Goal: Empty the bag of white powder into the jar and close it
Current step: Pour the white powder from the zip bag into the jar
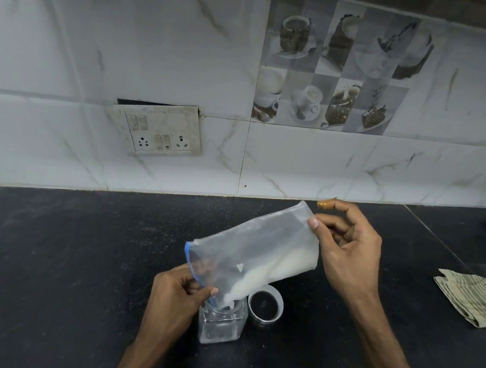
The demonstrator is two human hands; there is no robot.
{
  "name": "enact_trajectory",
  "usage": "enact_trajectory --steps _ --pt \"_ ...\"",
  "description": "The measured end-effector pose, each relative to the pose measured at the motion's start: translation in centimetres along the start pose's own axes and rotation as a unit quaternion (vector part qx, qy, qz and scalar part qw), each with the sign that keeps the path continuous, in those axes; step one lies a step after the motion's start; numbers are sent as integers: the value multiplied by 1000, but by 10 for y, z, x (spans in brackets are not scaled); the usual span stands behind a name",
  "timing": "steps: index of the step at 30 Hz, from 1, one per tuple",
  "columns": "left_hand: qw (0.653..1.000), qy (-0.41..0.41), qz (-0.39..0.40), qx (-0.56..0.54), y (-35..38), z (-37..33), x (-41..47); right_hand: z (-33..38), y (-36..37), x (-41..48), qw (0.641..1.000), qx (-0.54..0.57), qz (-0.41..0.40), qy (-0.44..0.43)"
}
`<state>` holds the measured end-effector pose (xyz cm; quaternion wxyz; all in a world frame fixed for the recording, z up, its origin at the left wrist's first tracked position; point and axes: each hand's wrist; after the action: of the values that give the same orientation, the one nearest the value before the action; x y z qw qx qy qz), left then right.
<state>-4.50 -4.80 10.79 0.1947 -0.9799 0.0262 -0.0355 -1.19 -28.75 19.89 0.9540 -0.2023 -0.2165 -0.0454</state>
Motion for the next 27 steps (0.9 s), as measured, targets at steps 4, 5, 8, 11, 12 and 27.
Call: enact_trajectory --steps 4,5,8,11,12,27 --pt "1000 -5 1 14 0 0 -1 0 1 -2 1000 0 -5 -9" --pt "1000 -7 1 12 0 0 -1 0 0 -3 1000 0 -10 -14" --pt "1000 -12 13 4 1 3 -1 2 1 -2 999 -17 -8 -29" --pt "999 -21 27 -16 3 4 0 2 0 0 999 -14 -24 -42" --pt "999 -24 25 -20 3 3 0 2 0 1 999 -15 -24 -45" --pt "1000 -24 12 -16 5 6 -1 -2 2 1 997 -22 -18 -70"
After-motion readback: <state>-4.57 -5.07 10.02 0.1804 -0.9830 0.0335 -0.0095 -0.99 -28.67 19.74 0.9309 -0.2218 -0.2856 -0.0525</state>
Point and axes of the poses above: each hand's wrist, its own x-axis towards the middle knuckle, its own y-axis out of the palm, z = x × y, and after that the axes turned 13 degrees about z, right-handed
